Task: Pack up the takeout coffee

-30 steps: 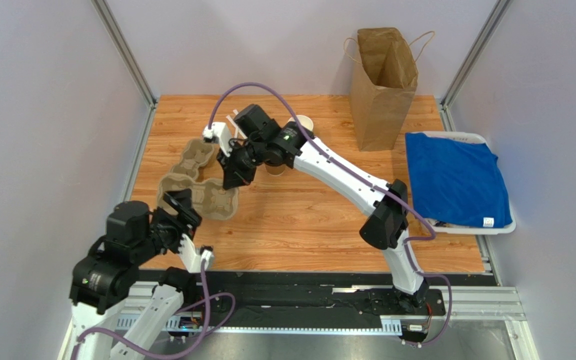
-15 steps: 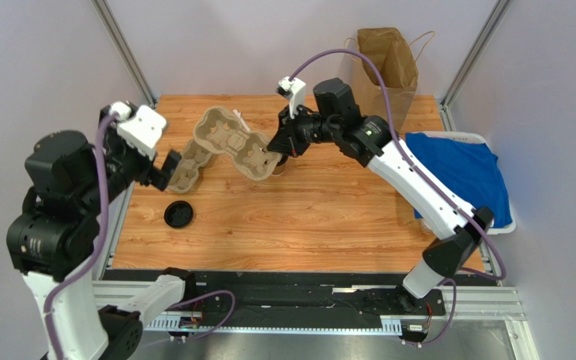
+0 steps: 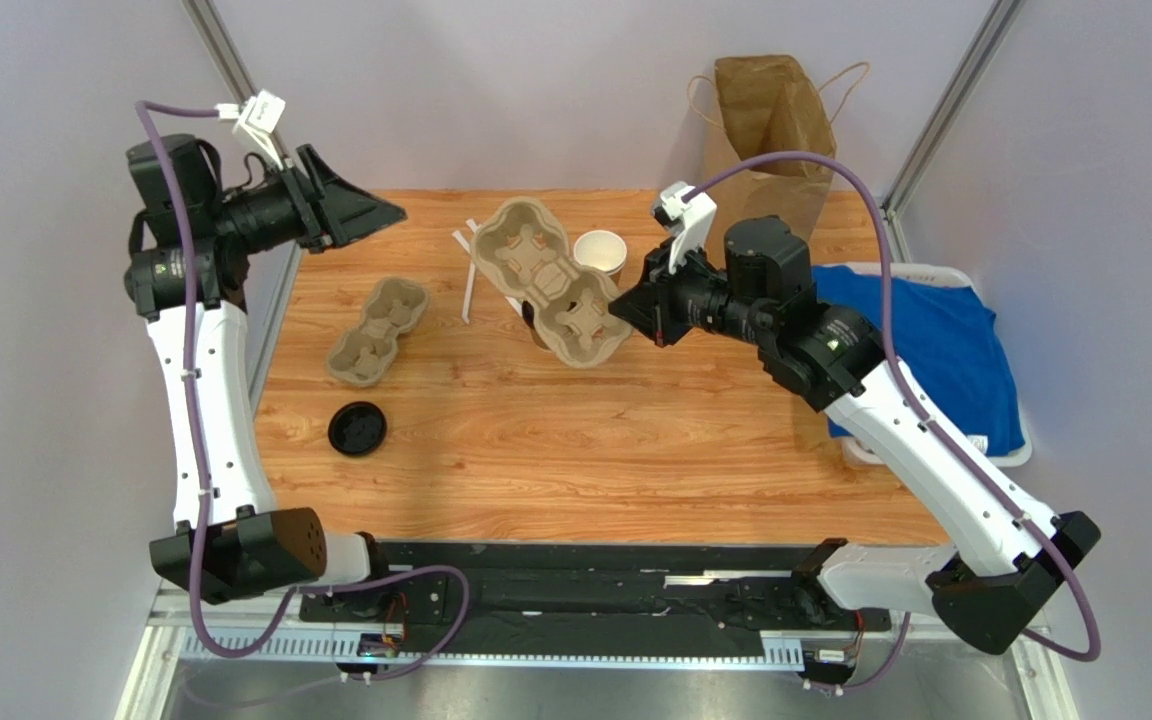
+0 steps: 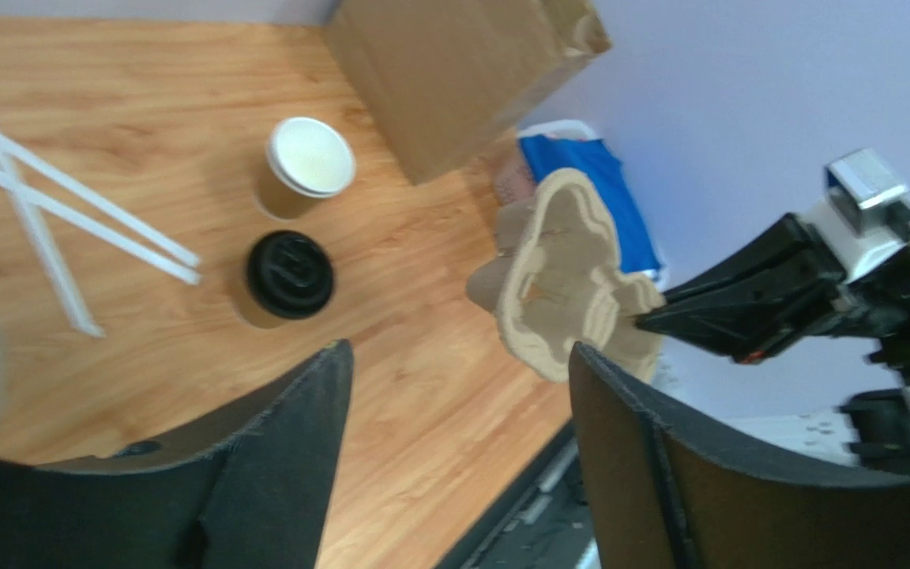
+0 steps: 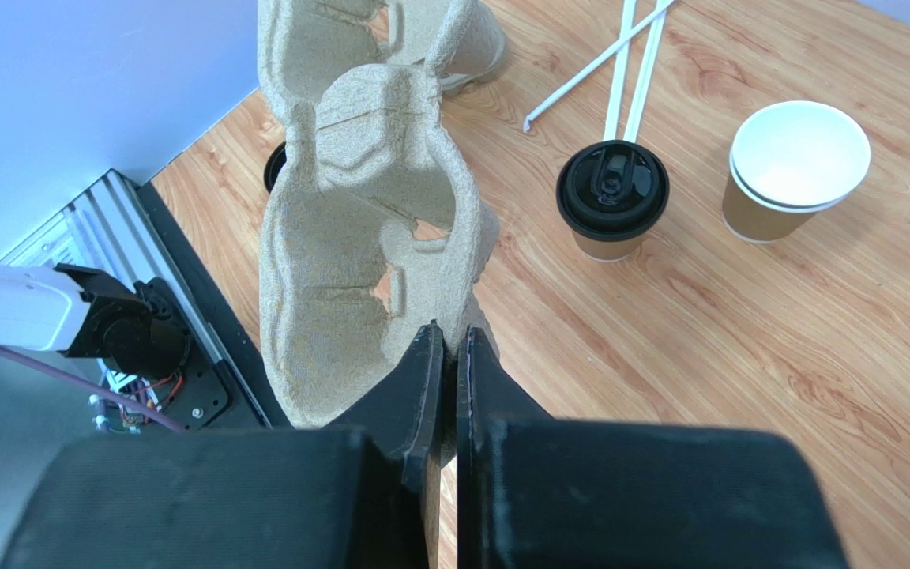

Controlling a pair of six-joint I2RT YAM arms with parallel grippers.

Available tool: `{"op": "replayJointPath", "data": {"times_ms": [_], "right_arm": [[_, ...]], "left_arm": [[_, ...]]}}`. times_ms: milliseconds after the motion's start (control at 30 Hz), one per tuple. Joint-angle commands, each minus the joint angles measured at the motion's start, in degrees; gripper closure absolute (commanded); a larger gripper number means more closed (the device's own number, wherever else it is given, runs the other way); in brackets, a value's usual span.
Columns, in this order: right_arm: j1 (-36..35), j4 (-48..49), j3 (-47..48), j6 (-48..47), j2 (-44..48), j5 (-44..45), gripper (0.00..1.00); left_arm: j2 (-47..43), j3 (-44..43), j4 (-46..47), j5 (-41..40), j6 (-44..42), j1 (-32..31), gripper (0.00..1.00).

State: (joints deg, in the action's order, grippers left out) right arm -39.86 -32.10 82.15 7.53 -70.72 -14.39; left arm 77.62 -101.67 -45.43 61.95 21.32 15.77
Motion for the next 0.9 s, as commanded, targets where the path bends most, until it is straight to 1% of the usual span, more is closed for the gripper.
{"op": "replayJointPath", "data": {"times_ms": [0,33,67,100,233,333,533,867], "right_arm": [[0.48,4.59,-1.29,1.87,1.55,1.39,1.00],[0.48,4.67,-1.20,1.96,1.46,1.21,1.00],[0.57,4.68,-1.12,2.05,1.29,1.04,1.00],[0.66,4.68,-0.94,2.31,1.37,0.77,1.00],[0.75,4.59,-0.85,2.75,1.55,-0.20,1.00],[0.92,4.67,-1.20,2.84,2.07,-0.99,1.00],[0.83,5.47,-2.34,2.84,2.78,-2.31,1.00],[0.92,5.55,-3.49,2.23,4.01,-2.75,1.00]], "left_arm": [[-5.20,5.51,16.52,6.61,8.05,-4.16,0.35],[-5.55,6.65,16.51,4.34,7.34,-5.39,0.36],[-5.90,8.40,16.60,3.27,6.63,-8.01,0.37],[-5.91,9.20,16.60,2.30,5.58,-9.17,0.40],[-3.89,10.96,17.04,1.42,5.92,-12.25,0.47],[-2.57,11.05,17.04,1.06,6.19,-13.31,0.50],[-0.90,11.14,17.30,0.45,6.10,-15.59,0.51],[1.56,11.14,14.94,-0.08,5.31,-15.59,0.58]]}}
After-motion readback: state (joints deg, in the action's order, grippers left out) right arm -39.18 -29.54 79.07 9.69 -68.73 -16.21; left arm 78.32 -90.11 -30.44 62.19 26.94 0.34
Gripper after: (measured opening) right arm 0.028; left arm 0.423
